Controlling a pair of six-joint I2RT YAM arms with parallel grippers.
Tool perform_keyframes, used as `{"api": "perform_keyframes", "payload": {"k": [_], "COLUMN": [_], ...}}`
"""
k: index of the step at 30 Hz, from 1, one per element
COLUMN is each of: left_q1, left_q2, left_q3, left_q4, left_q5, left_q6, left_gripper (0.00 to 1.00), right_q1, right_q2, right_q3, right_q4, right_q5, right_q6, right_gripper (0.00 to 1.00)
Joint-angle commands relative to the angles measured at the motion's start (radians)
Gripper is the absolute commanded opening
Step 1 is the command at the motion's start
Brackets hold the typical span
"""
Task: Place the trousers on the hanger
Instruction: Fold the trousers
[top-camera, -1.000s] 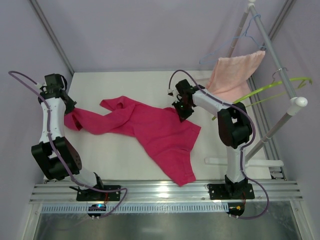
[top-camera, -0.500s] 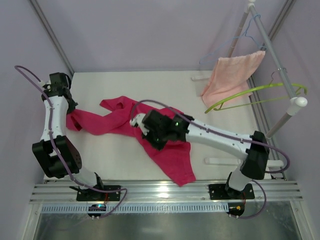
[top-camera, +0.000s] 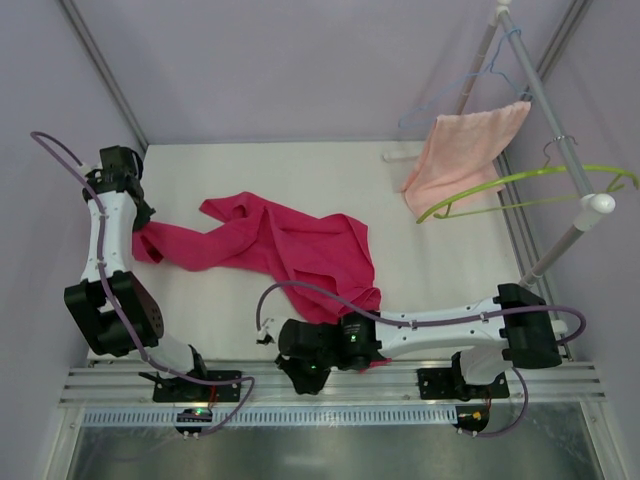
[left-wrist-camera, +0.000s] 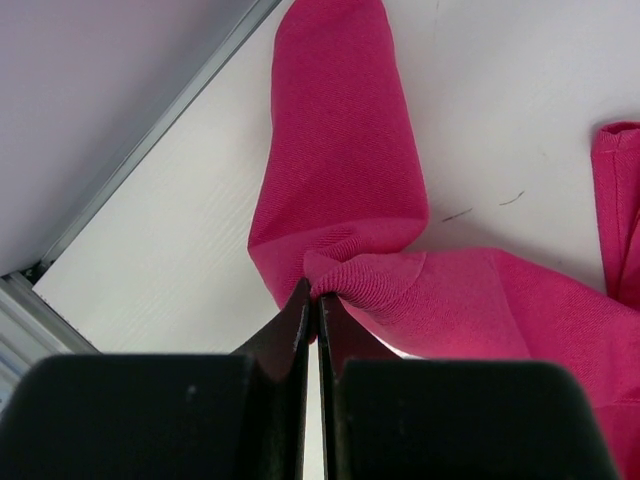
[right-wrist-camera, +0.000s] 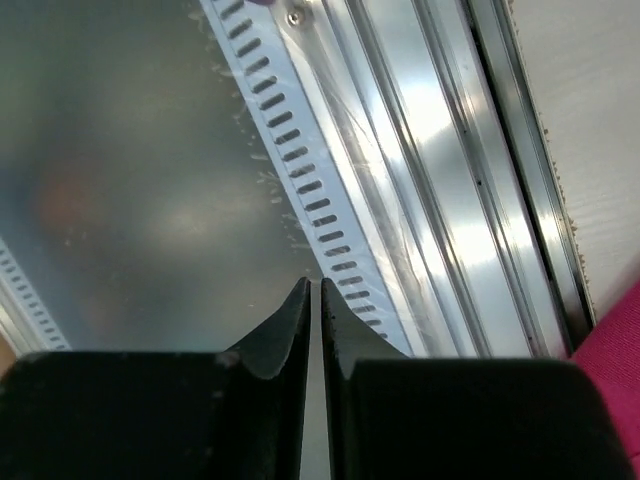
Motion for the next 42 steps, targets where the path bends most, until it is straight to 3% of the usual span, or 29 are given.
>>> {"api": "perform_keyframes", "payload": {"k": [1,2,4,6,8,10,13,16,21,26,29,30,33,36,39,40,42], "left_q1": [0.001,0.001,0.001,0.002,0.002,0.002,-0.001,-0.001,0.001,0.001,0.001,0.001,-0.001,-0.005,-0.011,-0.011,-0.01], "left_q2": [-0.028,-0.031,-0.035,-0.035,-0.031,-0.029,-0.028,-0.012,0.014,0.032,0.035,0.034,0.035,0.041,0.046,0.051,0.058], "left_q3": [0.048,0.048,0.047,0.047,0.039,0.031,0.013,0.016,0.028,0.024,0.016,0.011,0.013,0.048,0.082,0.089,0.105], "left_q4": [-0.02,-0.019,-0.02,-0.022,-0.022,-0.02,-0.008,-0.005,-0.004,0.004,0.012,0.012,0.009,-0.019,-0.034,-0.043,-0.06], "left_q5": [0.011,0.015,0.015,0.026,0.06,0.103,0.112,0.098,0.112,0.103,0.103,0.104,0.103,0.049,0.035,0.046,0.057], "left_q6": [-0.001,0.0,0.005,0.011,0.008,0.006,0.012,0.022,0.009,0.009,0.005,0.003,-0.001,0.002,0.006,0.008,0.011], "left_gripper": [0.0,0.0,0.0,0.0,0.0,0.0,0.0,0.0,0.0,0.0,0.0,0.0,0.0,0.0,0.0,0.0,0.0], "right_q1": [0.001,0.001,-0.015,-0.102,-0.201,-0.324,-0.381,-0.383,-0.383,-0.381,-0.381,-0.381,-0.372,-0.285,-0.153,-0.11,0.002], "right_q2": [-0.015,-0.006,0.0,-0.033,-0.073,-0.069,-0.023,0.037,0.104,0.163,0.192,0.19,0.172,0.116,0.076,0.074,0.065], "right_q3": [0.111,0.19,0.26,0.311,0.299,0.294,0.257,0.198,0.151,0.124,0.119,0.121,0.173,0.326,0.469,0.492,0.486], "right_q4": [0.092,0.027,-0.134,-0.174,-0.161,-0.159,-0.159,-0.155,-0.124,-0.116,-0.115,-0.101,-0.147,-0.274,-0.268,-0.256,-0.206], "right_q5": [0.013,0.177,0.346,0.437,0.374,0.355,0.349,0.309,0.295,0.373,0.398,0.41,0.415,0.334,0.153,0.028,-0.037], "right_q6": [0.056,0.018,-0.028,-0.128,-0.231,-0.28,-0.389,-0.505,-0.549,-0.529,-0.524,-0.515,-0.484,-0.419,-0.366,-0.331,-0.288], "right_gripper": [0.11,0.23,0.34,0.5,0.69,0.71,0.71,0.7,0.7,0.69,0.61,0.35,0.04,0.04,0.04,0.04,0.04]}}
